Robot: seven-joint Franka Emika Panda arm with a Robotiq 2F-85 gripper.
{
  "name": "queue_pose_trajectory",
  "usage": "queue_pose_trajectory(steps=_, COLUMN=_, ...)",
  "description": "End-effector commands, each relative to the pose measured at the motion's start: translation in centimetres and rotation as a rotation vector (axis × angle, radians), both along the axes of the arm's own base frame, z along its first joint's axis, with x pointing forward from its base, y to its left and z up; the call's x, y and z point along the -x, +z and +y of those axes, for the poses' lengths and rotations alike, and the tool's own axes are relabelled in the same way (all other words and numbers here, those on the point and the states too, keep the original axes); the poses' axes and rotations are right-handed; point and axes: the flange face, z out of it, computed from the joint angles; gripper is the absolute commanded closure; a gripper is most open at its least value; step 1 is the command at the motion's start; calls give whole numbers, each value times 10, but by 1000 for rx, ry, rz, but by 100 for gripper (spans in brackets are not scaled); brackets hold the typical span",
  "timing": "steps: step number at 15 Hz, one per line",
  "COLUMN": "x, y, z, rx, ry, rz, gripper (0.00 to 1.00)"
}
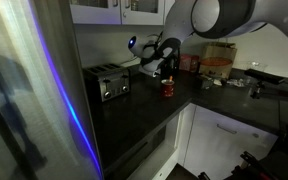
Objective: Put the marker in the cup
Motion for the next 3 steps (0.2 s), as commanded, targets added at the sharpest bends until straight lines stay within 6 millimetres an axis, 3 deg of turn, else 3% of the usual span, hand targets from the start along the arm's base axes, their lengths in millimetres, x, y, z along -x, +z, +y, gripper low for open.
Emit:
queue_pose_trajectory(steps=1, x=32, y=31, z=15, rx=-163, ry=33, rz=99, gripper=0)
queue_pose_trajectory(steps=3, x=51, y=44, z=27, rx=-246, ry=59, rz=149, gripper=0)
